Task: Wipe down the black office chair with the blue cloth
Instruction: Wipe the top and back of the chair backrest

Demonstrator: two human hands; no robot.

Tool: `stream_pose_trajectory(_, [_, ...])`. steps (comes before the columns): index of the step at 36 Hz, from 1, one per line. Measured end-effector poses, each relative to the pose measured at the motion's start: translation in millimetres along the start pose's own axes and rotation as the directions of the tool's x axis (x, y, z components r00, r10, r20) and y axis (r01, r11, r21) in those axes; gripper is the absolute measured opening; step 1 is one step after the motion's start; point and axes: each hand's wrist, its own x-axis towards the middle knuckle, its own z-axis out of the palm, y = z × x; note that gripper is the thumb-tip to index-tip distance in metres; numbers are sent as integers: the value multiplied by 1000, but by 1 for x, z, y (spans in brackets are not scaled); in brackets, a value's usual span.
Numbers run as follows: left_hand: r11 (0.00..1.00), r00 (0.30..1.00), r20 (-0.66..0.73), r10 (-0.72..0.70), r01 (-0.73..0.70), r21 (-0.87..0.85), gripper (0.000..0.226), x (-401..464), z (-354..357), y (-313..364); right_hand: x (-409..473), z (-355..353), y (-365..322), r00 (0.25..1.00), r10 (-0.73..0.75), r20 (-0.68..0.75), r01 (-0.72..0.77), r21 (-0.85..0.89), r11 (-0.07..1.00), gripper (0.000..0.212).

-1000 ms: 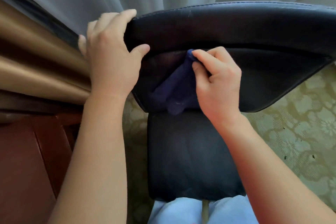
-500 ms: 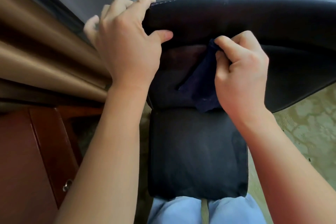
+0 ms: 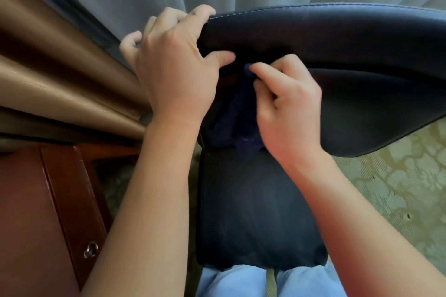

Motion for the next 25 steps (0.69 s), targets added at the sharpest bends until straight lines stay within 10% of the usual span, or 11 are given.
stream_pose_trajectory(25, [953,1000,0,4,-4,-302,46,2,-2,-34,6,12,-11,1000,24,-10,-25,-179,984,23])
